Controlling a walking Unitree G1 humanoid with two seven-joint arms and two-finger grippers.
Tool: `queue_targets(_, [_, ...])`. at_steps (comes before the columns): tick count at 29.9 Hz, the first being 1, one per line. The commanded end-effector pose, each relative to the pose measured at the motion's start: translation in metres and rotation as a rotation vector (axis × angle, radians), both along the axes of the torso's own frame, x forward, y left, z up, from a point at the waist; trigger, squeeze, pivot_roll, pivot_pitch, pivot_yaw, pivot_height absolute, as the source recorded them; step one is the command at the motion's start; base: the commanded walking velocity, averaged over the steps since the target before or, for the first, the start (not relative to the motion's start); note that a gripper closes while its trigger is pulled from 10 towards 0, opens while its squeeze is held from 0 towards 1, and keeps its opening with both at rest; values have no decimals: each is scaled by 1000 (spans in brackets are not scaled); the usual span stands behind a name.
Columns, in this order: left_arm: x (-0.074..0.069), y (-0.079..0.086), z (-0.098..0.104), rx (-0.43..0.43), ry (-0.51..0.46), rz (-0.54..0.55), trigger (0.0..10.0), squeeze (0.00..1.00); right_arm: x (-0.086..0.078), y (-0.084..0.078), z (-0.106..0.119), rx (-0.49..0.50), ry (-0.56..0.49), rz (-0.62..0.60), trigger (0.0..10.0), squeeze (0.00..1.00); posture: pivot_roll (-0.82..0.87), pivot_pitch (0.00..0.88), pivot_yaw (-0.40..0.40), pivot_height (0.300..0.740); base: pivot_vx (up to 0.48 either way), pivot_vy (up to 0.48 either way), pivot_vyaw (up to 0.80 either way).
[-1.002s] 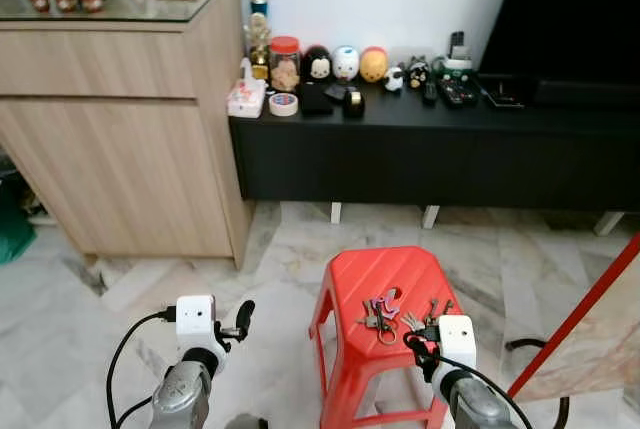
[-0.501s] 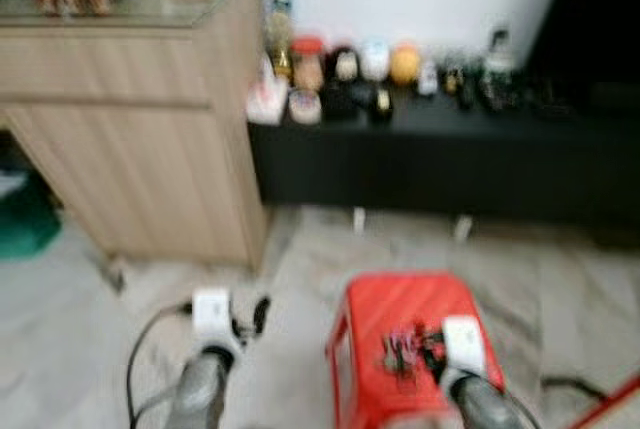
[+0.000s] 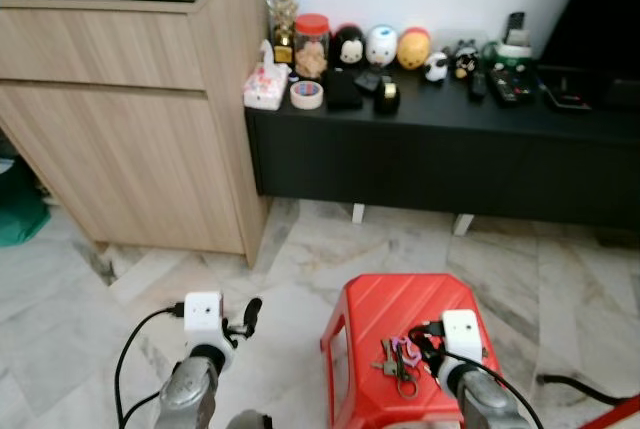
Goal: Hang keys on a hook
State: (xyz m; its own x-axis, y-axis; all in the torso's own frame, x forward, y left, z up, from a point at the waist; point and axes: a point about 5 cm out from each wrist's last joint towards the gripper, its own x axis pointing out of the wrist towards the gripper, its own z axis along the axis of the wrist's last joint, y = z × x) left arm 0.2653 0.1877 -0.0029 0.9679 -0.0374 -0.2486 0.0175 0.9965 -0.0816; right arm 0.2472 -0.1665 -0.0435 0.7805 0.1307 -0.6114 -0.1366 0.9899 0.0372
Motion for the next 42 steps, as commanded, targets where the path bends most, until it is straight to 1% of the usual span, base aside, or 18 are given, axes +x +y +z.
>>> queue_targets(1, [-3,1,-3,0,10,4,10000,0,6,1,5,-6,-26,18,10000,0,55,17,-54,649,0,0,0])
queue_targets(3, [-3,0,-3,-1,11,5,10000,0,9,4,8,-17,-51,39,10000,0,55,17,-54,649,0,0,0])
queue_targets(6, [-3,1,-3,-3,10,4,10000,0,11,5,9,-21,-54,39,10000,0,56,22,-55,649,0,0,0])
queue_targets(11, [-4,1,-3,-4,10,3,10000,0,11,6,10,-24,-69,62,10000,0,57,24,-55,619,0,0,0])
queue_targets(13, [-4,1,-3,-3,11,3,10000,0,10,6,9,-31,-65,63,10000,0,57,24,-55,619,0,0,0])
queue_targets(14, [-4,1,-3,-3,11,2,10000,0,8,4,7,-70,-45,63,10000,0,57,24,-55,619,0,0,0])
queue_targets(19, [-4,1,-3,-2,12,2,10000,0,6,4,6,-58,-43,60,10000,0,57,24,-55,619,0,0,0])
queue_targets(25, [-3,2,-2,-1,9,5,10000,0,6,6,6,-69,-45,89,10000,0,57,24,-55,619,0,0,0])
queue_targets(28, [-2,1,-2,-1,10,4,10000,0,7,6,6,-76,-47,95,10000,0,60,24,-55,619,0,0,800])
queue_targets(31, [-2,1,-2,-1,12,2,10000,0,8,6,7,-58,-46,72,10000,0,60,24,-54,619,0,0,0])
queue_targets(42, [-2,1,-3,-5,15,-3,10000,0,9,1,6,-77,-26,44,10000,0,60,24,-54,619,0,0,0])
